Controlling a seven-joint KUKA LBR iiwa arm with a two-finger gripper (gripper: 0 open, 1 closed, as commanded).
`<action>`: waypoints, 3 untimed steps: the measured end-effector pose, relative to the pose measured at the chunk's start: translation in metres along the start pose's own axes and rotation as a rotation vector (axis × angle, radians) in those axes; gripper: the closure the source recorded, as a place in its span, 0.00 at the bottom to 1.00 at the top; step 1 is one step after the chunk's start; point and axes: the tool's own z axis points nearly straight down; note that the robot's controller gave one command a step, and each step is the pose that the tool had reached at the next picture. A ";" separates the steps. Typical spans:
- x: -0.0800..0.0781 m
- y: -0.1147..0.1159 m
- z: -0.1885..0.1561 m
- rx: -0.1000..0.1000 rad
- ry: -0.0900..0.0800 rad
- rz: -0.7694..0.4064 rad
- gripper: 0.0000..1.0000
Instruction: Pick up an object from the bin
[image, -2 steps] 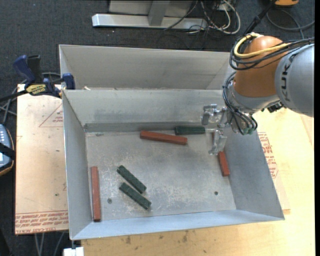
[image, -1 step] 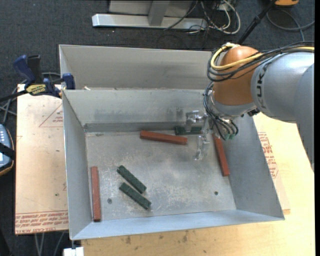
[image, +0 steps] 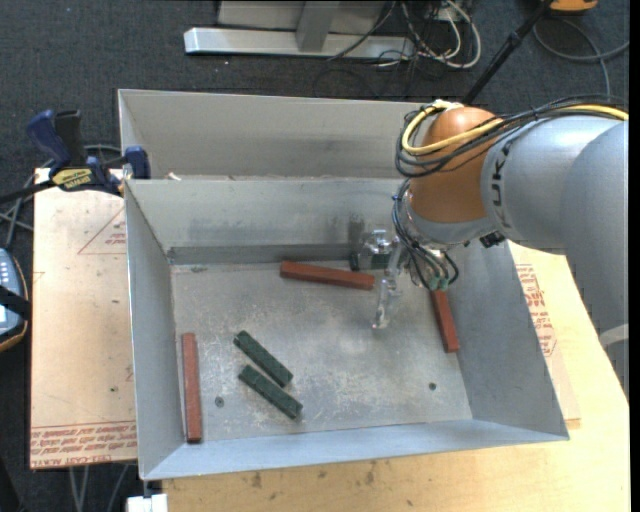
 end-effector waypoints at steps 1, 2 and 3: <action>0.005 0.039 0.010 0.001 -0.001 -0.125 1.00; 0.005 0.039 0.010 0.001 -0.001 -0.125 1.00; 0.018 0.011 -0.118 0.002 -0.002 -0.128 1.00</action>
Offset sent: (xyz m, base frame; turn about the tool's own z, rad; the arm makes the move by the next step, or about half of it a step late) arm 0.0000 0.0000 0.0000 0.0000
